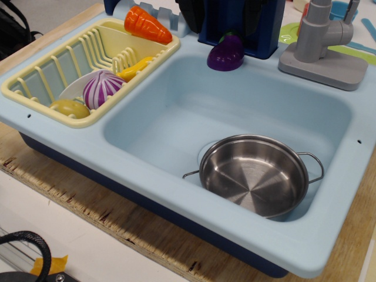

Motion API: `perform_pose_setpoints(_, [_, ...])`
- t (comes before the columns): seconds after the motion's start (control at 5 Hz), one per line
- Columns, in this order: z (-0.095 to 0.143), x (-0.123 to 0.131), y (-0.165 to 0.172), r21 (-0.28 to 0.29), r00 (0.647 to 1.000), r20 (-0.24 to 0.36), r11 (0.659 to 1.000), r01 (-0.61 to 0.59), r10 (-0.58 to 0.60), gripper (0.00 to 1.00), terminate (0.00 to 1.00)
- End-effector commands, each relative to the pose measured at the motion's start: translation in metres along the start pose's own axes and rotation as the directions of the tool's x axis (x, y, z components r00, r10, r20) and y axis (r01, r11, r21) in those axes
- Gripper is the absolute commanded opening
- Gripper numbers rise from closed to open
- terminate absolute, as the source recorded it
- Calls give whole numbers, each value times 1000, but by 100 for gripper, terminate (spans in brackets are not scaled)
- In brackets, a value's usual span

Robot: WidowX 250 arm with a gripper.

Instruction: Put eggplant into pot or pan

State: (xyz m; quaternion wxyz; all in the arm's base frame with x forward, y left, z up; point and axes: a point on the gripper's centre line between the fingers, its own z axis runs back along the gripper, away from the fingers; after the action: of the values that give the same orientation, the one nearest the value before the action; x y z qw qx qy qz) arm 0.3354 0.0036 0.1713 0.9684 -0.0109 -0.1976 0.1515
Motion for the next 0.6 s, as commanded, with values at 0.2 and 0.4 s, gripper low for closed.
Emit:
perform_pose_setpoints(0.2, [-11, 1, -1, 10, 1000, -24, 1000, -13, 13, 100, 0])
perform_pose_setpoints(0.4, [-17, 4, -3, 7, 999, -39, 1000, -12, 13, 100, 0])
